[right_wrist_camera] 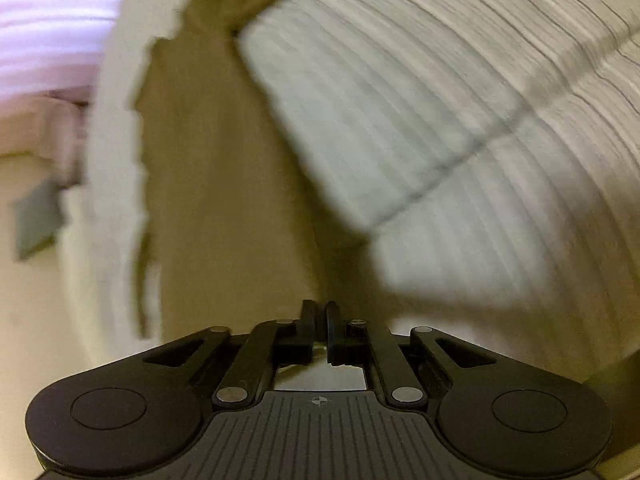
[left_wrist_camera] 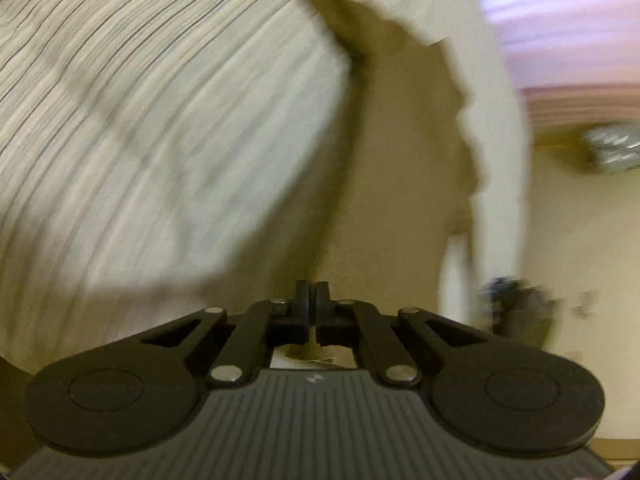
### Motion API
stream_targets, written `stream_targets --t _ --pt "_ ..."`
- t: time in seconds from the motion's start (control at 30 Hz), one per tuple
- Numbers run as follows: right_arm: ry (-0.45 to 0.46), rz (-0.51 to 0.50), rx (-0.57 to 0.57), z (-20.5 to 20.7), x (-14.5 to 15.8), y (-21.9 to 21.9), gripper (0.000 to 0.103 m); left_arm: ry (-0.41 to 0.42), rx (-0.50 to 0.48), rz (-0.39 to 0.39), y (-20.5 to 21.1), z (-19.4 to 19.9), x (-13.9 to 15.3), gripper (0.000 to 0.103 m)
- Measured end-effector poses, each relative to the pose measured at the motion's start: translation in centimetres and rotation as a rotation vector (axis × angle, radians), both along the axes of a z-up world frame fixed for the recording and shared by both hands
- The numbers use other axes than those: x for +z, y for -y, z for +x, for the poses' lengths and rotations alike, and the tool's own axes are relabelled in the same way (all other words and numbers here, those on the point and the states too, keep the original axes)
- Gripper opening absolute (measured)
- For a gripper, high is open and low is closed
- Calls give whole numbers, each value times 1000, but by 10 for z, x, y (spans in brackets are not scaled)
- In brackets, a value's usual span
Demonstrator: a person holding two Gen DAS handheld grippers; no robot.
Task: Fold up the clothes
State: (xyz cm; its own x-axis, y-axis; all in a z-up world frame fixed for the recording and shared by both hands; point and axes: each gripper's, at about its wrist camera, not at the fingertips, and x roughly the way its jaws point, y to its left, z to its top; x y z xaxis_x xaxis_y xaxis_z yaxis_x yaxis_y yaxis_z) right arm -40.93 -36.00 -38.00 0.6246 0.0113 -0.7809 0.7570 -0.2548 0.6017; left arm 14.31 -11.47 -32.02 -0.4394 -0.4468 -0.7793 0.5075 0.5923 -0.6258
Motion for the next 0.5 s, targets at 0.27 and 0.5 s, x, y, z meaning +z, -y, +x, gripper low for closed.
stream_targets --t 0.27,0.5 --pt "-91 -246 31 -9 3 -32 57 115 -14 27 -14 -15 -45 16" --pt "-277 -531 270 32 24 -90 51 89 9 -31 -21 -11 -33 28"
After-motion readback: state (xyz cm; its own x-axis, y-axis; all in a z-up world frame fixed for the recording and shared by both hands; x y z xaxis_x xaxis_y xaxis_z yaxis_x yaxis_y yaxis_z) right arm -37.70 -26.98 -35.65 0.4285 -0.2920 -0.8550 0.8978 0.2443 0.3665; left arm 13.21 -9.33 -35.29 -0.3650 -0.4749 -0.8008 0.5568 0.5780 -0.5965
